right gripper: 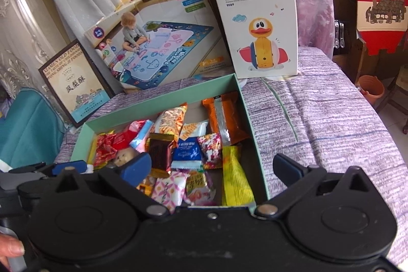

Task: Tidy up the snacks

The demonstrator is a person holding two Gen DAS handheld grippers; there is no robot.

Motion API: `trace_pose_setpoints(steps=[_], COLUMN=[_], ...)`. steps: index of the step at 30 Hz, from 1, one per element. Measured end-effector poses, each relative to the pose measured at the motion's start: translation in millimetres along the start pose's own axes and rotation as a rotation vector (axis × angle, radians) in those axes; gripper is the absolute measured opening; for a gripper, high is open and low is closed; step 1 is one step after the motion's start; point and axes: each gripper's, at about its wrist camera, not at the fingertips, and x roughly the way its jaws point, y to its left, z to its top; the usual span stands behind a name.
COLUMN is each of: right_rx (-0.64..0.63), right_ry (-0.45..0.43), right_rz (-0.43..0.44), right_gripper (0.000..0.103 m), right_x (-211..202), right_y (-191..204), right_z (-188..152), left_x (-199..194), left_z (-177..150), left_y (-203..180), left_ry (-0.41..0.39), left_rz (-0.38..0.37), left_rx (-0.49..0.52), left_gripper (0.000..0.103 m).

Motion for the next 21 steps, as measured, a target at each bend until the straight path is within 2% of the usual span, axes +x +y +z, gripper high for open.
trace_pose_setpoints(steps=[5,11,14,17,21], right_rx=[-0.033,-0.111,-0.122,-0.114,-0.107], right_ry=[-0.011,-0.034,-0.041,-0.007,0.043], right_rz=[0.01,-0.002,-0.007,0.001,-0.022], right_gripper=[0.103,0.103,0.103,0.103,0.103], right_x=[-32,-63,-73,-75,-72], right_y=[13,38,47,51,53], right_z=[-17,-35,-44,-54,-72], left_x=[-43,-88,-103,-109,-110], left_z=[-18,-40,-54,-72,-97], left_y=[9,20,31,45,60], left_ry=[-0.055,-0.118,-0.116,-0.1,-0.073], left_rz=[-0.006,0.036,0.022,0.014,0.07], left_rx=[-0.001,-0.006,-0.024,-0.044,-0.059], left_gripper=[0.103,0.103,0.103,0.103,0.103])
